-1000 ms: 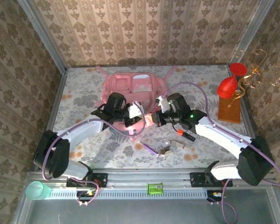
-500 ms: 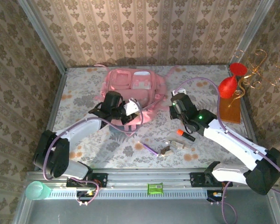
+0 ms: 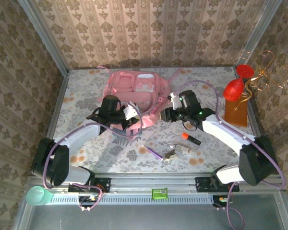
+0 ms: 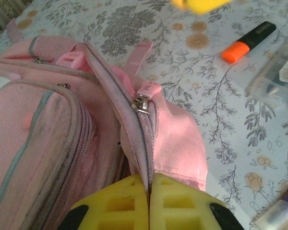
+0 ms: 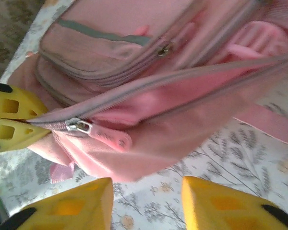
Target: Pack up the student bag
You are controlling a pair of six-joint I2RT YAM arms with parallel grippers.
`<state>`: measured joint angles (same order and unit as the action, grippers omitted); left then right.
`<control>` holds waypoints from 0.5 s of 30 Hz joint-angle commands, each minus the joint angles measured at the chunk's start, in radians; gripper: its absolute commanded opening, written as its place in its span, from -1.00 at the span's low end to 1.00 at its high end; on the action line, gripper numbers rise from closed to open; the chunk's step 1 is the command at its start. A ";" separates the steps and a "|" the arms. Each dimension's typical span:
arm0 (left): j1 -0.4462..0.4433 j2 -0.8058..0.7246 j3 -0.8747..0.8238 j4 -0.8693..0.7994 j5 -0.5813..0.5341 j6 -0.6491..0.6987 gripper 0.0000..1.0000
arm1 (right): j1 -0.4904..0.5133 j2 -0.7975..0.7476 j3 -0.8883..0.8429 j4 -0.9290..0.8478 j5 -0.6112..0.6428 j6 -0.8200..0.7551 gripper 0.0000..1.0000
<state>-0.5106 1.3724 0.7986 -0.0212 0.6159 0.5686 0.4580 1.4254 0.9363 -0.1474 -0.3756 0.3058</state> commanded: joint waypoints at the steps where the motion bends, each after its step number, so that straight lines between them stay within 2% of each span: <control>1: -0.005 -0.044 0.019 0.030 0.087 0.006 -1.00 | -0.017 0.066 0.051 0.124 -0.164 0.177 0.02; 3: -0.014 -0.044 0.020 0.026 0.062 0.010 -1.00 | -0.018 0.089 0.045 0.175 -0.155 0.330 0.08; 5: -0.021 -0.039 0.019 0.025 0.048 0.020 -1.00 | -0.009 0.106 0.062 0.145 -0.113 0.425 0.06; 9: -0.054 -0.006 0.030 0.013 0.001 0.054 -1.00 | 0.005 0.107 0.081 0.088 0.001 0.493 -0.13; 15: -0.092 0.049 0.064 -0.020 -0.053 0.077 -1.00 | 0.010 0.171 0.114 0.030 0.037 0.536 -0.13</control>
<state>-0.5877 1.4090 0.8143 -0.0410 0.5591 0.6109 0.4599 1.5570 1.0298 -0.0616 -0.3836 0.7780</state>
